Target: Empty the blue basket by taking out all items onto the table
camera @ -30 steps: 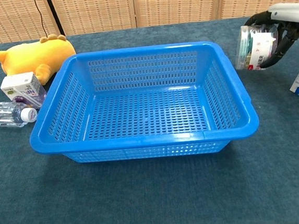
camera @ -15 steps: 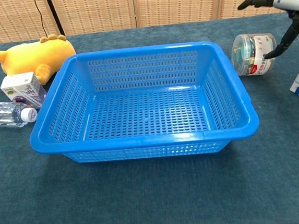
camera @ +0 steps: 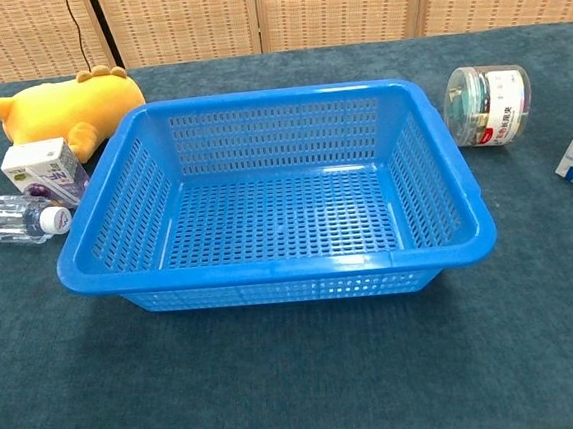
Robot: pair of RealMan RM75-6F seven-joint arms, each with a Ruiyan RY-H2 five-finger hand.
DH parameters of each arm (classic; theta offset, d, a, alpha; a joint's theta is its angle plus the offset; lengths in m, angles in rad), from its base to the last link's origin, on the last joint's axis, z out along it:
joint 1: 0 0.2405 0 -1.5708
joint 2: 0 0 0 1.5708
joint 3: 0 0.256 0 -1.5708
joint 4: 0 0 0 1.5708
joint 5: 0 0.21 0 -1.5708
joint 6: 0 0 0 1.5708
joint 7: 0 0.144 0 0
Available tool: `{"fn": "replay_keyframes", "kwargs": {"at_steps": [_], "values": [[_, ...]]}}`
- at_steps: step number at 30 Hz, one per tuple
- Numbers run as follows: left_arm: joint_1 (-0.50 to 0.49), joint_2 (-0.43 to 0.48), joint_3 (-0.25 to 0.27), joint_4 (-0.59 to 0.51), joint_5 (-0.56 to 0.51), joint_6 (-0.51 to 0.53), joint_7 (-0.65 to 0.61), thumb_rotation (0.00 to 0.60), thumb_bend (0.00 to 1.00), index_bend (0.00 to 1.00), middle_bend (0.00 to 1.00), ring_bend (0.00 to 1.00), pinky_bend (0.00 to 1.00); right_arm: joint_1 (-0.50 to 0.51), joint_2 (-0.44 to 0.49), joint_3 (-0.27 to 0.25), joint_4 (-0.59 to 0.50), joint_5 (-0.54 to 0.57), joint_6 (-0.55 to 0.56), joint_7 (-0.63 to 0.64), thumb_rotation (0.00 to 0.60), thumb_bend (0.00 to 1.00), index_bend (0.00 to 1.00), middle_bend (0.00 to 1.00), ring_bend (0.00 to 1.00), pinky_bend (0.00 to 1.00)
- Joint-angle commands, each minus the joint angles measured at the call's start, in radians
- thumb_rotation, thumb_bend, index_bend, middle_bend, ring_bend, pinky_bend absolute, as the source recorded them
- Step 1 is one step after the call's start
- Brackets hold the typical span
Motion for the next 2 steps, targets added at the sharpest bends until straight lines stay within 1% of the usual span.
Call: {"fn": "replay_keyframes", "kwargs": {"at_steps": [1, 2], "values": [[0.015, -0.03, 0.007, 0.047, 0.024, 0.027, -0.019, 0.6, 0.06, 0.0, 0.0, 0.0, 0.0, -0.089, -0.032, -0.046, 0.108, -0.054, 0.097, 0.053, 0.6, 0.0, 0.0, 0.0, 0.0, 0.0], [0.016, -0.037, 0.003, 0.058, 0.029, 0.036, -0.022, 0.6, 0.06, 0.0, 0.0, 0.0, 0.0, -0.1, -0.039, -0.051, 0.127, -0.056, 0.105, 0.059, 0.6, 0.0, 0.0, 0.0, 0.0, 0.0]]}}
